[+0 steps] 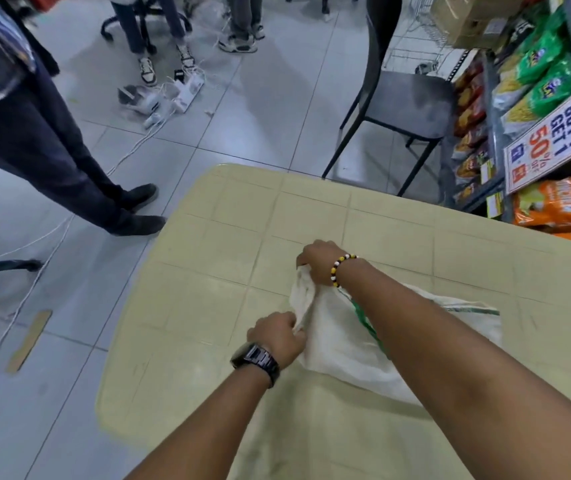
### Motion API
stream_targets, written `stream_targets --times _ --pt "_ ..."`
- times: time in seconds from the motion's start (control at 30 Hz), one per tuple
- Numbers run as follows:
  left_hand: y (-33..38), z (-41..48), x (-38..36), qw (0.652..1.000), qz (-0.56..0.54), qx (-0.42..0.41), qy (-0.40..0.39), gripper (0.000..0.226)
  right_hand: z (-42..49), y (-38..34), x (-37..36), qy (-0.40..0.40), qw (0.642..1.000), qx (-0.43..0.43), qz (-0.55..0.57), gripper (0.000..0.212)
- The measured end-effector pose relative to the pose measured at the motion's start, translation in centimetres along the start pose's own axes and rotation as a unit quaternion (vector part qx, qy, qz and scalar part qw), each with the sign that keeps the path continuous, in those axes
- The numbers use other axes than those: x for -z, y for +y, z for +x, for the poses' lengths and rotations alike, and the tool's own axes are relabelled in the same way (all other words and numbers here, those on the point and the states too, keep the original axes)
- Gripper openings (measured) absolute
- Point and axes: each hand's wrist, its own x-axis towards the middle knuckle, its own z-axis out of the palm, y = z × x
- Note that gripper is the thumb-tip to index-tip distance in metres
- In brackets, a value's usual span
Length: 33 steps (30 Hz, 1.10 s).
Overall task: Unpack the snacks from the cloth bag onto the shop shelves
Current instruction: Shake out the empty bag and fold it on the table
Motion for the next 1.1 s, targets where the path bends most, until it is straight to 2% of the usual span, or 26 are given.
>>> stream_targets --times 0.13,0.27,0.57,0.63,0.7,0.77,0.83,0.93,1.0,1.1 --pt "7.2 -2.2 -1.8 0.995 -0.027 -0.093 -0.018 0.017 -7.1 5.0 1.0 0.039 0.998 -0.004 0.043 0.032" --pt "14.3 -4.2 -5.3 0.987 -0.015 -0.158 -0.040 0.020 -15.3 10.4 0.4 0.087 0.992 -0.034 0.084 0.036" --pt "26.4 -7.7 -15.6 0.979 0.033 -0.178 -0.096 0.023 -30.2 21.6 -6.8 0.134 0.977 -0.140 0.090 0.035" --pt "27.3 -7.3 -17.5 0.975 0.057 -0.171 -0.133 0.034 -31.3 22.3 -8.7 0.108 0.977 -0.165 0.076 0.039" --pt "27.3 -6.8 -18.6 0.964 0.108 -0.157 -0.187 0.057 -31.7 22.1 -10.5 0.080 0.975 -0.192 0.078 0.053" --pt "26.8 -6.4 -19.3 0.959 0.142 -0.145 -0.199 0.067 -32.0 21.4 -12.4 0.096 0.963 -0.230 0.105 0.060" --pt "25.7 -6.1 -19.1 0.972 0.127 -0.131 -0.147 0.065 -32.1 20.3 -13.8 0.146 0.930 -0.276 0.196 0.065" --pt "23.4 -5.6 -17.5 0.992 0.091 -0.088 -0.029 0.064 -32.4 18.2 -15.7 0.238 0.845 -0.324 0.353 0.065" --pt "21.5 -4.6 -16.2 0.997 0.067 -0.032 0.034 0.072 -32.2 16.5 -16.8 0.273 0.799 -0.345 0.411 0.062" --pt "19.0 -2.6 -15.1 0.997 -0.071 0.030 0.017 0.084 -31.2 14.3 -18.3 0.282 0.736 -0.385 0.481 0.066"
